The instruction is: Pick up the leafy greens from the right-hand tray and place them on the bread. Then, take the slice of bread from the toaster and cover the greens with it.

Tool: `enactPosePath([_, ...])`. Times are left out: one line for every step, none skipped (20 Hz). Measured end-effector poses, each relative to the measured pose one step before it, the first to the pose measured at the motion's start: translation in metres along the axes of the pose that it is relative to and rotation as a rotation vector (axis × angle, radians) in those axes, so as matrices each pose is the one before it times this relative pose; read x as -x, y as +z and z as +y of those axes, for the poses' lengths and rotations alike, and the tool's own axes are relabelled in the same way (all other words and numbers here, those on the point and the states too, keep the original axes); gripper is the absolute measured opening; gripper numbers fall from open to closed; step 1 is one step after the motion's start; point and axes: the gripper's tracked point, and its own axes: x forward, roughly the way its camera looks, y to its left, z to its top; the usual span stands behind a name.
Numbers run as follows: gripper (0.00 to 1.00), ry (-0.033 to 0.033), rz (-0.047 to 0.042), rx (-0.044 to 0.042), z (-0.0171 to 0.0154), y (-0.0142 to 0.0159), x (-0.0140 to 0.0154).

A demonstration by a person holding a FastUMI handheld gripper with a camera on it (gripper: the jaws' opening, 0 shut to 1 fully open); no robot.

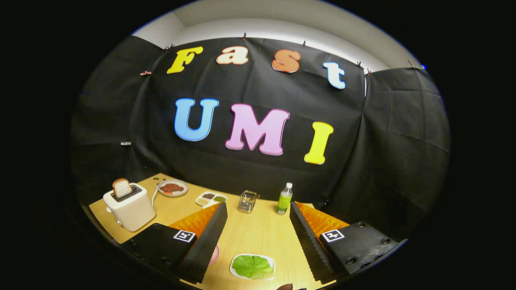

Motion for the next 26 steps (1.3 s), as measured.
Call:
enactPosePath([0.97,0.02033,0.05922,0.00062,0.00175,-0.02261,-0.00561])
enactPosePath([0.97,0.01323,0.06071,-0.00004,-0.00004,-0.02476,-0.0068])
enactPosePath([0.97,0.01516,0.06126,0.00193,-0.00251,-0.02418,-0.0064])
enactPosePath([0.97,0.01072,0.05058,0.00111,-0.00208,-0.02155,-0.0077])
enactPosePath([0.97,0.01178,0.05103,0.00383,-0.0023,-0.0195,-0.00734])
enactPosePath([0.97,0.01725,0.04251,0.00576,-0.00145,-0.01755,-0.00779])
enactPosePath([0.97,0.01269,0.03933,0.01078,-0.00059,-0.01613,-0.00811])
enactPosePath([0.96,0.01622,0.04327,0.01295,0.00049,-0.01605,-0.00952])
enactPosePath([0.96,0.01591,0.04142,0.01368,-0.0005,-0.01442,-0.00659])
enactPosePath([0.96,0.02027,0.0435,0.0143,-0.00015,-0.01469,-0.0094])
enactPosePath([0.96,0.02131,0.03326,0.01813,0.00201,-0.0106,-0.00986])
enactPosePath([0.96,0.01664,0.03698,0.02123,0.00119,-0.00968,-0.01006])
enactPosePath([0.95,0.01399,0.03465,0.01911,0.0008,-0.0106,-0.01332])
enactPosePath([0.95,0.00896,0.031,0.01245,0.00086,-0.00829,-0.01065])
enactPosePath([0.94,0.01573,0.02793,0.00727,0.00258,-0.00819,-0.01083])
enactPosePath([0.92,0.01523,0.02451,0.00397,0.00144,-0.00552,-0.00952])
enactPosePath([0.92,0.01009,0.01812,0.00315,0.00048,-0.00307,-0.00689])
enactPosePath([0.91,0.01146,0.01998,0.00272,-0.00103,-0.00216,-0.00639])
enactPosePath([0.89,0.01203,0.01814,-0.00019,0.00052,-0.00257,-0.00578])
enactPosePath([0.85,0.00911,0.0161,-0.00394,0.00017,-0.00177,-0.00552])
enactPosePath([0.83,0.00621,0.01582,-0.00493,-0.00174,-0.00192,-0.00542])
enactPosePath([0.79,0.00608,0.02088,-0.0058,-0.00142,-0.00296,-0.00504])
enactPosePath([0.79,0.00626,0.02066,-0.00889,-0.00116,-0.00305,-0.00448])
enactPosePath([0.76,0.00661,0.0126,-0.00482,-0.00007,-0.00172,-0.00324])
enactPosePath([0.74,0.00654,0.0122,-0.00176,-0.00027,-0.00217,-0.00326])
enactPosePath([0.7,0.00918,0.00184,-0.00735,0.00227,0.00134,-0.00069])
